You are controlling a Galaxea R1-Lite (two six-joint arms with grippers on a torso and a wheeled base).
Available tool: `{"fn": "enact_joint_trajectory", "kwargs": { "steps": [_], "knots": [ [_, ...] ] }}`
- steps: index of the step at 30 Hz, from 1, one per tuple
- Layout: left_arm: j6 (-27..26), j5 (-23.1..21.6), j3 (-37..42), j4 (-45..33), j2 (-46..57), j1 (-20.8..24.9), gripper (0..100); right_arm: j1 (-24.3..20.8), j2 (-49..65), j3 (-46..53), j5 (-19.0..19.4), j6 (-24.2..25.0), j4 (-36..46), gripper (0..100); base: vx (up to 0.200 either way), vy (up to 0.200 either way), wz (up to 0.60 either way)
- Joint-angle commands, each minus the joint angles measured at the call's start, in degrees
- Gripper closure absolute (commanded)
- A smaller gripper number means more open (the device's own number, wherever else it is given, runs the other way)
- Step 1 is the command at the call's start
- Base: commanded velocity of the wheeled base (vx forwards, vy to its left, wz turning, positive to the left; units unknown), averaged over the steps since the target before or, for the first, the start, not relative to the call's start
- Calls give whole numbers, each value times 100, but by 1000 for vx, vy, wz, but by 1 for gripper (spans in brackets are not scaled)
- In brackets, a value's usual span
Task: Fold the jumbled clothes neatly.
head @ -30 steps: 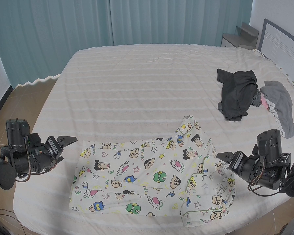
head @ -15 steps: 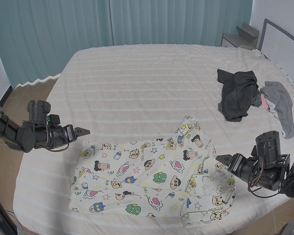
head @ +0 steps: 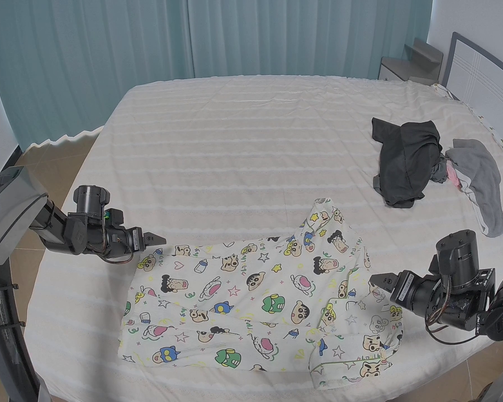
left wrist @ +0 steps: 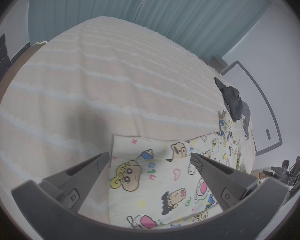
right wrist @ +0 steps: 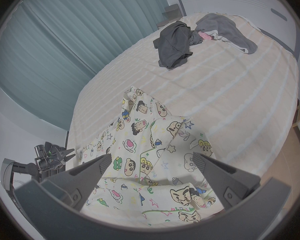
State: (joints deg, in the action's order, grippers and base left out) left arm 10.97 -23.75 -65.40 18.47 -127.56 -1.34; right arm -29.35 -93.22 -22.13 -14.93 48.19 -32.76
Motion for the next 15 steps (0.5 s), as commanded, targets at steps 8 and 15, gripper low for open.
{"fn": "enact_joint_trajectory", "kwargs": {
  "steps": [8, 15],
  "knots": [
    [-253, -7, -113, 25, -515, -42, 0, 149, -65, -20, 17, -222, -3, 0, 0, 0, 0],
    [-245, -200, -157, 43, -612, 2, 0, 185, -223, -143, 26, -284, -11, 0, 0, 0, 0]
  ]
}}
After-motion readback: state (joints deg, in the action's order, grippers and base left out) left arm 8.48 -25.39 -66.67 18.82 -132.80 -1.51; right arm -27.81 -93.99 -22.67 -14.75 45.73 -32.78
